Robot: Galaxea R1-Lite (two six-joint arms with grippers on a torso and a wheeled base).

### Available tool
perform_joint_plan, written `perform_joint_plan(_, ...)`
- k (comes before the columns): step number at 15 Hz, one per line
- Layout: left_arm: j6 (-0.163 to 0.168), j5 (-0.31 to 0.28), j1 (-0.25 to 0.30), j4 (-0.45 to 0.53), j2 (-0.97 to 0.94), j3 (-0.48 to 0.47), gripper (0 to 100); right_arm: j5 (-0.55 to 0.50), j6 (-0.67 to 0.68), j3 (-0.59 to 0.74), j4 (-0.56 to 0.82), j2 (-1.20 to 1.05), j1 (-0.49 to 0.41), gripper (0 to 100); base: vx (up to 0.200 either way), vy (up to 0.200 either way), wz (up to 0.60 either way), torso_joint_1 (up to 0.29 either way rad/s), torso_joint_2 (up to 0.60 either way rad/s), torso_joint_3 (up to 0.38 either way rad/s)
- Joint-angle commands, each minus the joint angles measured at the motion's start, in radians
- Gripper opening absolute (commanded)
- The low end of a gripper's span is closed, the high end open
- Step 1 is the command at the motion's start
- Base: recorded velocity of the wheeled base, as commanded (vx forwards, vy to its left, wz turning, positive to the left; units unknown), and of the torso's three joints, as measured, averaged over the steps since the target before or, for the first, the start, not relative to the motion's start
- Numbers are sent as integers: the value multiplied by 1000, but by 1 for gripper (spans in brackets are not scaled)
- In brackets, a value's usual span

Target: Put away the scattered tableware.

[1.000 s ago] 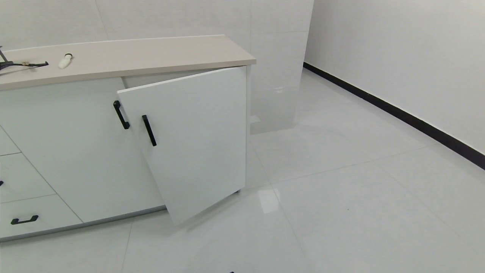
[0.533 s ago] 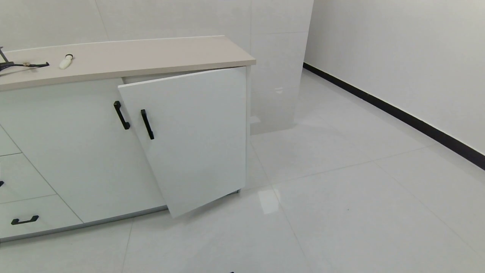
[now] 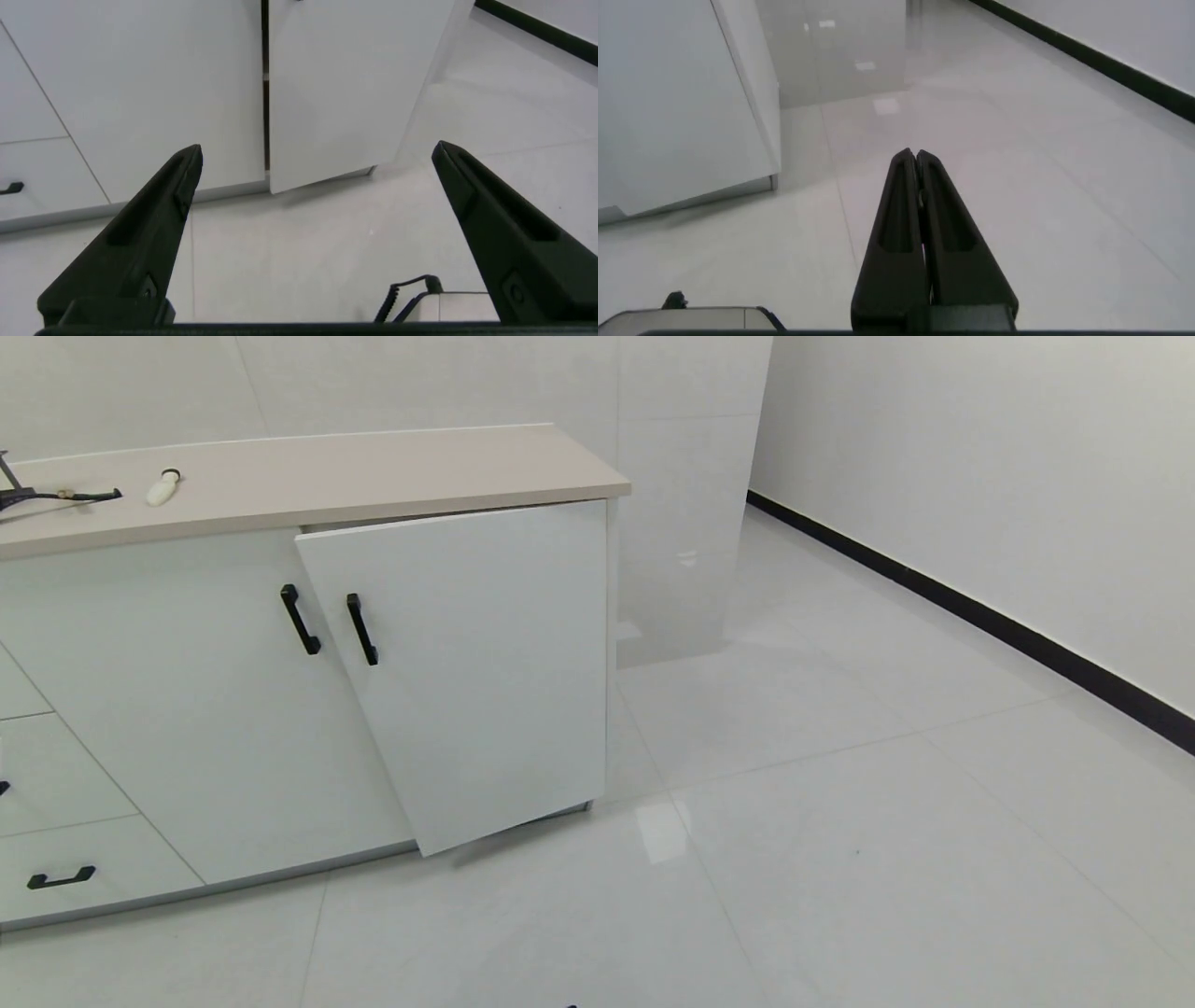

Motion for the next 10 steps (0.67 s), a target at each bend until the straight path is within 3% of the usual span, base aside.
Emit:
perform_joint_plan(1,1,0,0,0,2,0,100,5,-2,1,-1,0,0,0,0,200,0,7,7,2)
perform_joint_plan(10,-1,0,0,1,2,0,100,5,-2,1,-1,0,2,0,0,200,0,2,2,4)
